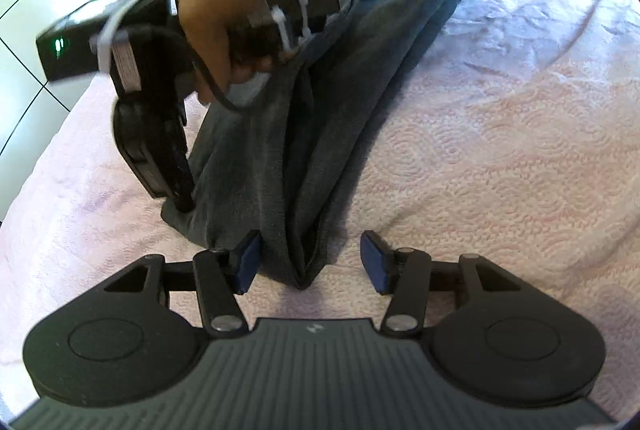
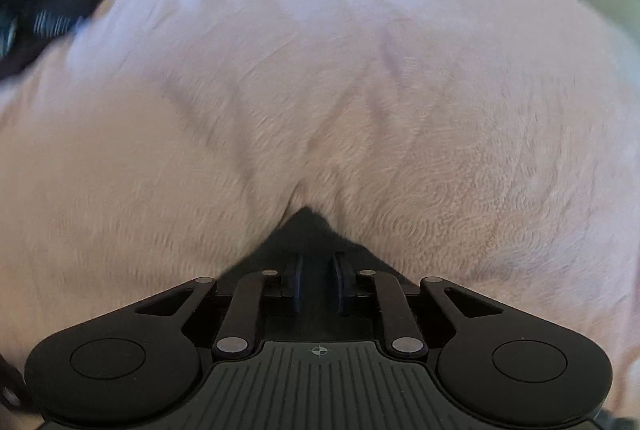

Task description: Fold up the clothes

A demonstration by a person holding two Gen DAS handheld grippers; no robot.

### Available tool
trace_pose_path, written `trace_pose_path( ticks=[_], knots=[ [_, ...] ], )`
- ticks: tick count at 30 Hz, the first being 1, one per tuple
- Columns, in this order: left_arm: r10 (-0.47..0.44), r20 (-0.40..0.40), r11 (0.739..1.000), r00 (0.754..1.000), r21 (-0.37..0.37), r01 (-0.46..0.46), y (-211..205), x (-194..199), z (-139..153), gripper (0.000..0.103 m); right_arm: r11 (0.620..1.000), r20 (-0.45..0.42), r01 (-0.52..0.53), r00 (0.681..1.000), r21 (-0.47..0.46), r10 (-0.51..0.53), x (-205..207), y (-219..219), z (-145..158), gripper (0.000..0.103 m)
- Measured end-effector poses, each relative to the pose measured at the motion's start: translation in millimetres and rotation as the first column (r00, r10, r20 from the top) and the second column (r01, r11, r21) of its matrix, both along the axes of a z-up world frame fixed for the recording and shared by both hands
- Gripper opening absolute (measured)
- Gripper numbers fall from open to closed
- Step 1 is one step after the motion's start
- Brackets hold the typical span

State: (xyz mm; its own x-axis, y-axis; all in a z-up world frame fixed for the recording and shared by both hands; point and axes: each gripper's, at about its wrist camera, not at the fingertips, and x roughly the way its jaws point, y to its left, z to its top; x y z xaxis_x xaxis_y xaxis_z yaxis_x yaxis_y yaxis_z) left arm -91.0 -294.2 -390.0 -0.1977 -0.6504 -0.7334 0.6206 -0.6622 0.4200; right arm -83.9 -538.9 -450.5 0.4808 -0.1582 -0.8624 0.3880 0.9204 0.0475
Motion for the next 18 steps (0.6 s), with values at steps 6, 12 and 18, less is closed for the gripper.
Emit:
trace_pose_path(
  ticks=[6,12,18],
  knots=[
    [0.030,-0.018,1.000,0.999,0.007,-0.030,7,-1,3,0.045,0.999,0.065,0.022,0.998,-0.026,-0.020,-41,33,31,0.014],
    [0.046,0.011,0.999,0.999,0.007,-0.046,9,0,14,0.046,0.987,0.072,0.163,0.984,-0.017,-0.161,-111,32,43,0.035],
    [0.019,0.147,0.990,0.989,-0.140,0.002,23,-8,23,0.060,0.935,0.121,0.004,0.992,-0.354,0.041,-184,118,72,0.075]
  ],
)
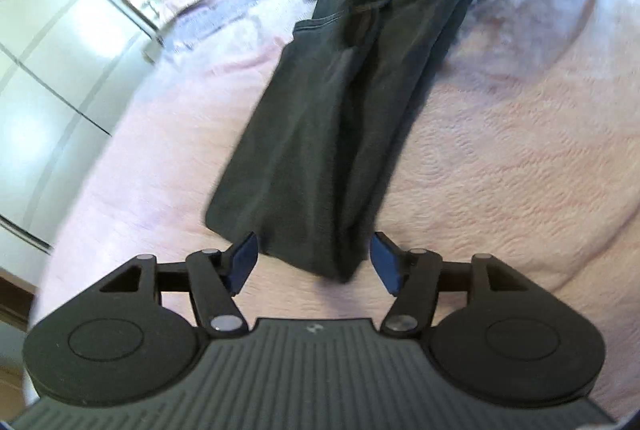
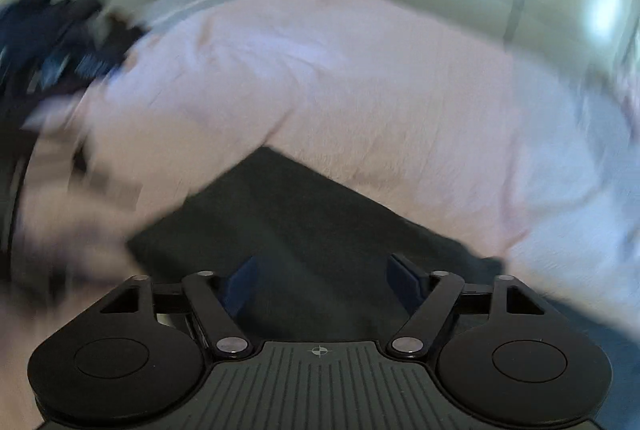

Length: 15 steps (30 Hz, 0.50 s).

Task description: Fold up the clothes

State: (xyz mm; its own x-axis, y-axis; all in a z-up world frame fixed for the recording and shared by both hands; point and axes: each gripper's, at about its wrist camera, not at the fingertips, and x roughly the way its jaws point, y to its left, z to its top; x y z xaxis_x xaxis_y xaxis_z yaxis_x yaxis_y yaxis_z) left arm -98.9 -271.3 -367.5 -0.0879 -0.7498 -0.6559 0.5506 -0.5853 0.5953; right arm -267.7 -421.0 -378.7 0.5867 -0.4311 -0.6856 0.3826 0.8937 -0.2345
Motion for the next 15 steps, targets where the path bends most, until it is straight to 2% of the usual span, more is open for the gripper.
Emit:
trace_pose_path(
  ticks=[2,4,6,8,10,13,15],
  knots=[
    [-0.024,0.042,1.000,0.999,-0.008,0.025,-1,-7,-6,0.063,0.986,-0.083,-0.077,0.994,-0.150,0.065,-13,35,-13,0.075],
    [-0.045,0.076,0.999,0.996,-0.007,0.046,-5,-15,-14,0.067,0.956,-0.157,-0.149,0.981,-0.252,0.112,-19,57,-31,0.075],
    [-0.058,0.096,0.998,0.994,-0.010,0.060,-9,-20,-20,0.070,0.916,-0.236,-0.217,0.962,-0.338,0.141,-18,71,-51,0.076],
    [-0.058,0.092,0.998,0.994,-0.014,0.060,-13,-23,-22,0.073,0.868,-0.316,-0.280,0.936,-0.409,0.154,-8,74,-71,0.082],
    [-0.051,0.079,0.998,0.996,-0.016,0.053,-17,-23,-22,0.076,0.835,-0.375,-0.343,0.909,-0.431,0.179,4,70,-85,0.084],
    [-0.050,0.064,0.999,0.997,-0.014,0.051,-20,-23,-25,0.077,0.783,-0.425,-0.405,0.883,-0.473,0.199,19,63,-94,0.091],
    [-0.058,0.068,0.998,0.996,-0.025,0.060,-19,-24,-26,0.077,0.789,-0.430,-0.406,0.880,-0.461,0.202,22,57,-93,0.092]
  ],
)
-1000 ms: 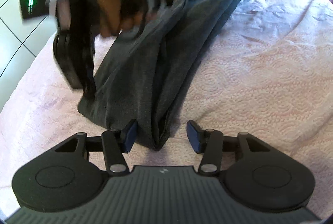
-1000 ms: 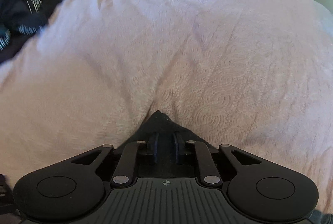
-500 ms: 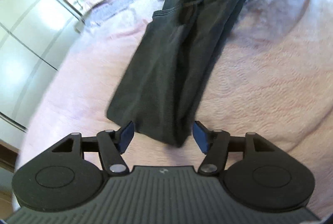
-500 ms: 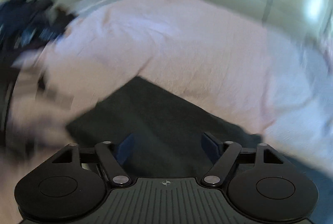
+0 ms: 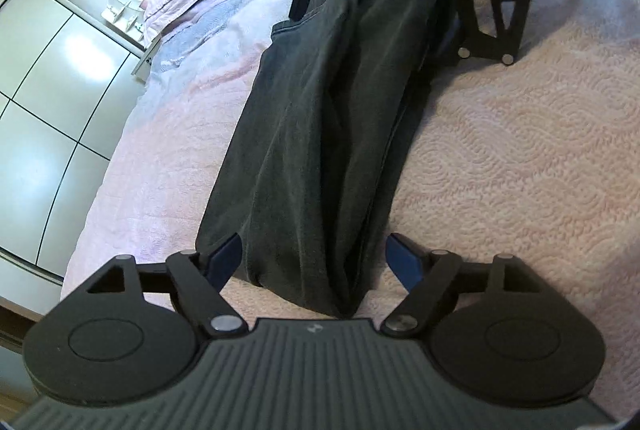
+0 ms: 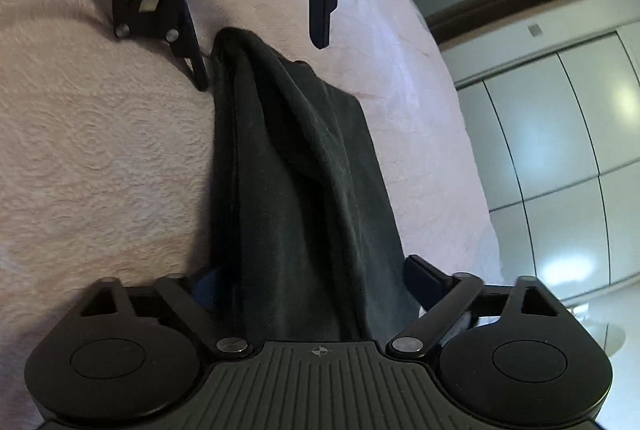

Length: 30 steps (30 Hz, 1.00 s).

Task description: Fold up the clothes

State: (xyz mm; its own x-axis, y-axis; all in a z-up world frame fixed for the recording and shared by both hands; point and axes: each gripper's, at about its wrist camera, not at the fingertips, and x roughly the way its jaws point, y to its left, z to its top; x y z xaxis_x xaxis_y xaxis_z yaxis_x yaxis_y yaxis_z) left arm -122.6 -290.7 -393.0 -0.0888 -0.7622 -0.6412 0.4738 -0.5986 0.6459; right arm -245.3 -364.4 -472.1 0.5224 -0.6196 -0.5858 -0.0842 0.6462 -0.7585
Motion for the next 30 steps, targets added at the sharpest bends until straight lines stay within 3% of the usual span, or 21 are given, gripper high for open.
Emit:
trace_pose_path(
  ticks=[4,6,9,13,17,22,23,24,25,26,29,30],
  knots=[
    [-0.027,0.030,0.999,0.999,-0.033,0.028,7,-3,0,0.076,0.997,0.042,0.052,0.998,0.062,-0.054,-6,-3,19,0.092],
    [-0.044,0.055,0.998,0.997,-0.045,0.047,7,-7,-3,0.076,0.998,0.032,0.056,0.998,0.037,-0.057,-10,4,20,0.092],
    [-0.055,0.110,0.995,0.992,-0.079,0.064,1,-14,-10,0.078,0.990,0.052,0.037,0.998,0.138,-0.045,-14,15,20,0.092],
    [-0.054,0.191,0.988,0.980,-0.135,0.080,-10,-23,-15,0.073,0.998,0.088,0.026,0.996,0.054,-0.030,-4,17,2,0.092],
    [-0.042,0.181,0.987,0.983,-0.143,0.068,-10,-23,-13,0.065,0.997,0.127,0.058,0.990,-0.046,-0.052,5,5,0,0.092],
    [-0.059,0.197,0.988,0.979,-0.132,0.086,-10,-24,-29,0.060,0.995,0.067,0.045,0.997,-0.091,-0.039,32,-7,-24,0.092],
    [-0.057,0.198,0.988,0.979,-0.130,0.084,-12,-24,-29,0.054,0.996,0.070,0.056,0.996,-0.075,-0.051,35,-11,-23,0.090],
    [-0.060,0.202,0.988,0.978,-0.125,0.087,-13,-25,-29,0.048,0.997,0.067,0.057,0.996,-0.048,-0.054,35,-11,-21,0.084],
    [-0.063,0.206,0.989,0.977,-0.120,0.089,-14,-26,-28,0.034,0.998,0.062,0.057,0.996,-0.020,-0.056,34,-11,-19,0.061],
    [-0.067,0.211,0.989,0.975,-0.116,0.093,-15,-26,-27,0.026,0.998,0.058,0.057,0.997,0.008,-0.058,33,-11,-17,0.039],
    [-0.075,0.241,0.982,0.968,-0.149,0.113,-8,-27,-24,0.014,0.997,0.089,0.072,0.994,-0.007,-0.071,35,-4,-12,0.017],
    [-0.074,0.246,0.980,0.966,-0.160,0.115,-6,-26,-20,0.014,0.997,0.099,0.080,0.992,0.001,-0.079,37,-5,-8,0.016]
  ],
)
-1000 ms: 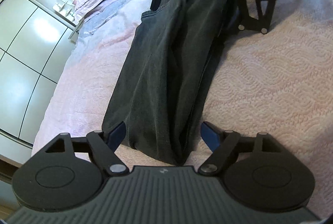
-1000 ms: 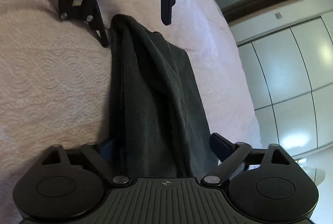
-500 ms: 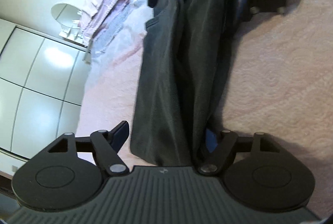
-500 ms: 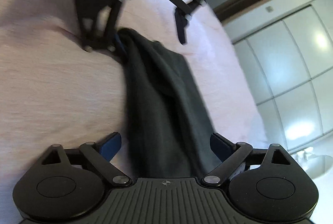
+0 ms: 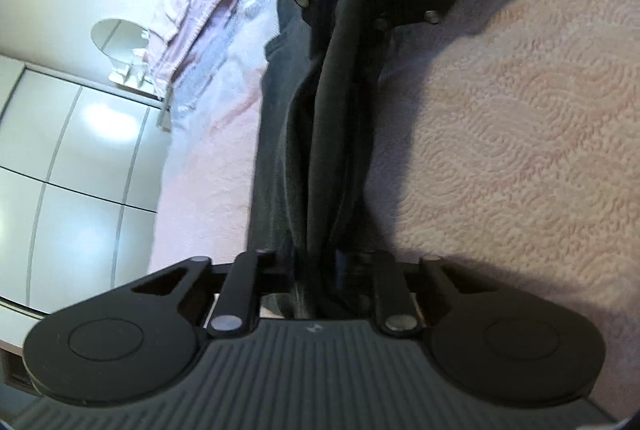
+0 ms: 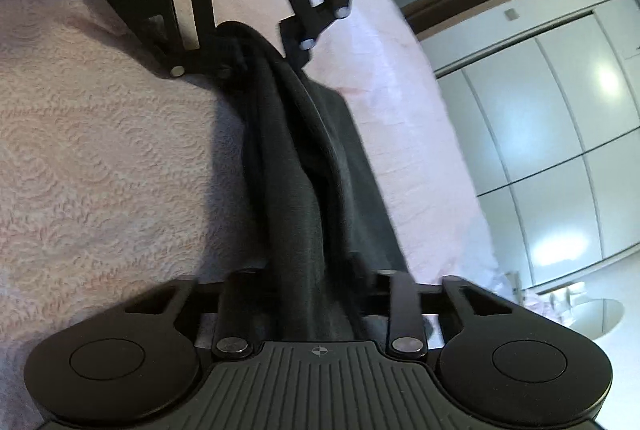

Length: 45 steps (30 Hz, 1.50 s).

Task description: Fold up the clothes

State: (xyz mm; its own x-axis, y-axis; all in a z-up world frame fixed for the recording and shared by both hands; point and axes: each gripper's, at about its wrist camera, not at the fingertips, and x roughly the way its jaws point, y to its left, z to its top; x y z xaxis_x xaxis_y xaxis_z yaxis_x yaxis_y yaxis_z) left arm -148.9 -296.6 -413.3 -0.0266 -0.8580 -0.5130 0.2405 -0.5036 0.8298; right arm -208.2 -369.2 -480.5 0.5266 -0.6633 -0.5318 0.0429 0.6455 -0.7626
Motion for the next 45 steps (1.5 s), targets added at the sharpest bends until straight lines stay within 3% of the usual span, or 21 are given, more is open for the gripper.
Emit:
trace_pose_path(
  ticks=[7,13,19,21,24,27,28,29,31,35,42,43,44,45],
  knots=[
    [-0.017,0.020,0.999,1.000,-0.037,0.018,34,4,37,0.012,1.000,0.041,0.006,0.999,0.006,-0.006,7,18,30,0.009],
    [-0.015,0.058,1.000,0.998,-0.026,0.016,117,3,55,0.012,0.998,0.080,-0.022,0.997,0.056,0.018,-10,94,61,0.009],
    [0.068,0.105,0.998,0.992,0.002,-0.069,207,13,49,0.012,0.989,0.121,-0.100,0.989,0.111,0.087,2,188,70,0.009],
    [0.102,0.101,0.994,0.990,0.019,-0.104,226,19,40,0.013,0.986,0.116,-0.119,0.988,0.120,0.105,10,208,66,0.009],
    [0.119,0.085,0.991,0.989,0.053,-0.123,237,27,25,0.023,0.989,0.093,-0.098,0.992,0.113,0.088,23,214,55,0.010],
    [0.121,0.068,0.990,0.990,0.070,-0.126,249,40,22,0.030,0.990,0.062,-0.109,0.993,0.087,0.104,24,222,53,0.023],
    [0.131,0.056,0.988,0.990,0.078,-0.135,253,47,23,0.033,0.990,0.066,-0.121,0.991,0.077,0.116,23,226,54,0.046],
    [0.147,0.033,0.985,0.989,0.084,-0.149,254,56,26,0.035,0.989,0.075,-0.135,0.989,0.062,0.131,25,232,55,0.076],
    [0.199,-0.015,0.976,0.980,0.093,-0.196,256,75,32,0.038,0.985,0.087,-0.169,0.983,0.046,0.164,31,243,54,0.083],
    [0.269,-0.076,0.961,0.960,0.090,-0.262,247,96,42,0.040,0.973,0.076,-0.227,0.972,0.034,0.224,59,256,40,0.083],
    [0.288,-0.149,0.957,0.946,0.079,-0.279,243,113,45,0.044,0.959,0.041,-0.279,0.959,-0.056,0.282,119,253,8,0.082],
    [0.288,-0.159,0.957,0.944,0.080,-0.279,240,114,45,0.045,0.958,0.036,-0.282,0.958,-0.056,0.284,127,249,5,0.074],
    [0.291,-0.169,0.956,0.942,0.080,-0.281,239,115,44,0.046,0.957,0.032,-0.284,0.958,-0.053,0.286,136,245,3,0.055],
    [0.291,-0.172,0.956,0.941,0.077,-0.282,238,116,43,0.046,0.958,0.033,-0.282,0.958,-0.041,0.284,143,242,1,0.043]
  ],
)
